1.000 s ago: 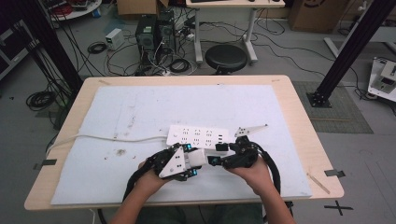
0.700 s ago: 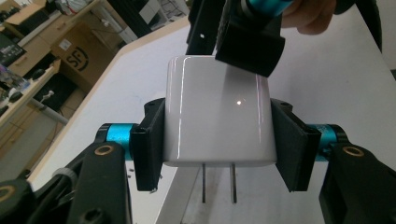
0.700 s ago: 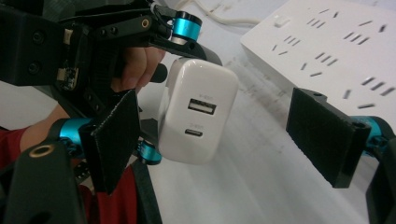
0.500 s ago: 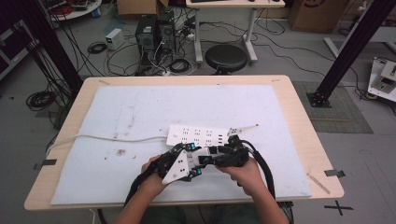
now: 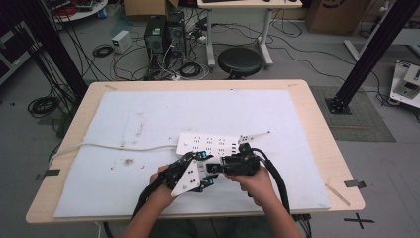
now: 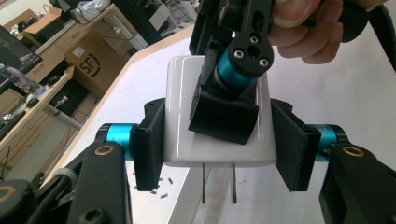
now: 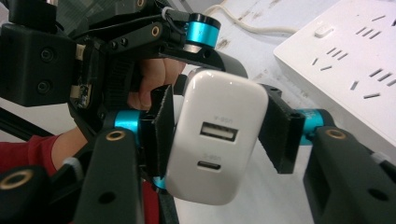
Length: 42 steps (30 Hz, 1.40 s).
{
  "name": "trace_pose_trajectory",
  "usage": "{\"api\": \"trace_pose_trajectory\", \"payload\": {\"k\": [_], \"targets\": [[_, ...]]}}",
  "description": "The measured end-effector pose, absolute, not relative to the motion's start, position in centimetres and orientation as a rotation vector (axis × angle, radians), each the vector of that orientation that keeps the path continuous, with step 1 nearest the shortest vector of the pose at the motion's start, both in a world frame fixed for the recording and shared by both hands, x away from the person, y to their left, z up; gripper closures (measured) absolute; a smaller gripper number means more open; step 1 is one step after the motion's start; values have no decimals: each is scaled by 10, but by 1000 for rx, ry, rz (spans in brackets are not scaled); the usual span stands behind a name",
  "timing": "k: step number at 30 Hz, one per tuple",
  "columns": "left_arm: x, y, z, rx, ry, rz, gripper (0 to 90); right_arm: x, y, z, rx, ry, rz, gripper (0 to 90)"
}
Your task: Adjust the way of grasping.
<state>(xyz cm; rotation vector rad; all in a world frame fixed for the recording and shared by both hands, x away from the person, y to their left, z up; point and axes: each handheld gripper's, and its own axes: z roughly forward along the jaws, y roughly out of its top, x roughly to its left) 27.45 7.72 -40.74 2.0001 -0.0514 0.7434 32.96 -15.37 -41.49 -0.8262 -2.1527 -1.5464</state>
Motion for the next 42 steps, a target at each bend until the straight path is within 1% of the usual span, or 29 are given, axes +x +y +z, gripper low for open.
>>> {"api": "trace_pose_trajectory", "payload": {"k": [5,10,11,12,13,19,23,27,28,29,30,35,42], "targets": [[274,76,-407,2007,-68,770,425,331,-154,-415,-832,-2137,-1539,584],[277,74,-407,2041,-17,738,405,330,-154,-414,-853,-2132,-1526,628],[277,74,-406,2041,5,747,298,330,-155,-413,-855,-2144,-1531,630],[276,75,-406,2038,28,756,298,330,-156,-412,-861,-2151,-1541,632],[277,77,-406,2038,48,742,263,330,-158,-411,-862,-2157,-1546,632],[283,98,-399,2050,146,669,257,328,-173,-398,-891,-2250,-1611,633],[291,117,-391,2062,249,622,247,327,-180,-387,-875,-2323,-1645,633],[300,138,-382,2083,379,545,237,326,-188,-376,-880,-2388,-1660,633],[300,138,-382,2083,379,545,230,326,-188,-376,-880,-2388,-1660,633],[304,148,-377,2116,423,498,224,324,-194,-367,-894,-2446,-1659,633],[306,156,-373,2159,457,497,224,324,-196,-365,-895,-2460,-1661,632],[314,174,-363,2219,509,486,221,323,-205,-355,-899,-2497,-1674,632],[323,197,-348,2228,554,488,221,320,-215,-349,-941,-2555,-1664,632]]}}
